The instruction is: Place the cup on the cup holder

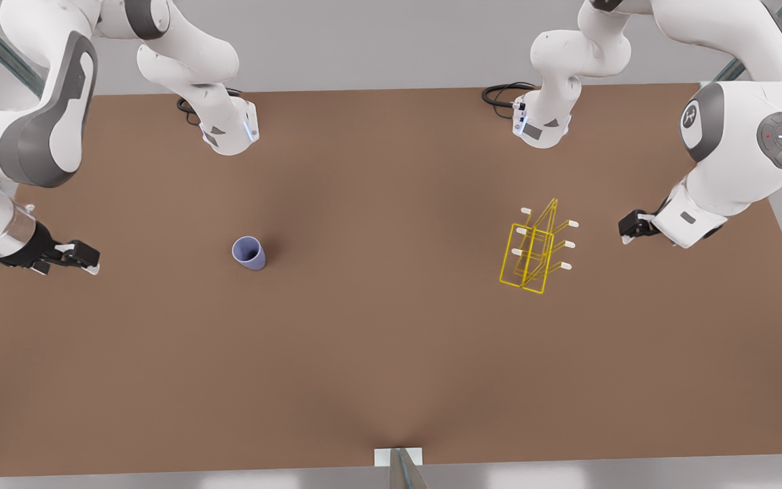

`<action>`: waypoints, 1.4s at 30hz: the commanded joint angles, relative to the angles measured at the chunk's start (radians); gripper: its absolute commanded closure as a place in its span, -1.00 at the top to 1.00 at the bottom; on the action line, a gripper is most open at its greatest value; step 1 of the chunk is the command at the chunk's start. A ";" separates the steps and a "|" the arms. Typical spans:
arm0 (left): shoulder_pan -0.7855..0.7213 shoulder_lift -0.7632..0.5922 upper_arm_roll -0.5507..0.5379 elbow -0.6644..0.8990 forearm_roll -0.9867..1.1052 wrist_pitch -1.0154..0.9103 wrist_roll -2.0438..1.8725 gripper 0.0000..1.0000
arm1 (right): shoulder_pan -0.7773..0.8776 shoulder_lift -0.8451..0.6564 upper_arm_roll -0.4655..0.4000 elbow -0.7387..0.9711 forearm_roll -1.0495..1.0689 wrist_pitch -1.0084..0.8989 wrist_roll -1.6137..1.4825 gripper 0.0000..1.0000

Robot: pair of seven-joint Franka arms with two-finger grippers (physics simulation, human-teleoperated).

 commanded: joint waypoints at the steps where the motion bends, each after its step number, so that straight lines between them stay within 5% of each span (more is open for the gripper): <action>1: 0.000 -0.001 0.000 0.000 0.003 0.014 0.000 1.00 | -0.007 0.011 -0.002 0.000 0.008 0.004 -0.040 1.00; 7: -0.002 0.011 -0.001 -0.009 0.003 0.014 0.003 1.00 | 0.005 -0.004 0.009 -0.084 0.048 0.025 -0.043 1.00; 17: -0.003 0.016 0.000 -0.010 0.003 0.013 0.000 1.00 | 0.053 -0.135 0.233 -0.545 0.059 0.289 0.083 1.00; 26: -0.003 0.027 0.000 -0.010 0.003 0.014 0.000 1.00 | 0.209 -0.052 0.245 -0.736 0.061 0.559 0.290 1.00; 42: -0.003 0.033 0.000 -0.010 0.003 0.014 0.001 1.00 | 0.221 -0.070 0.250 -0.931 0.059 0.663 0.287 1.00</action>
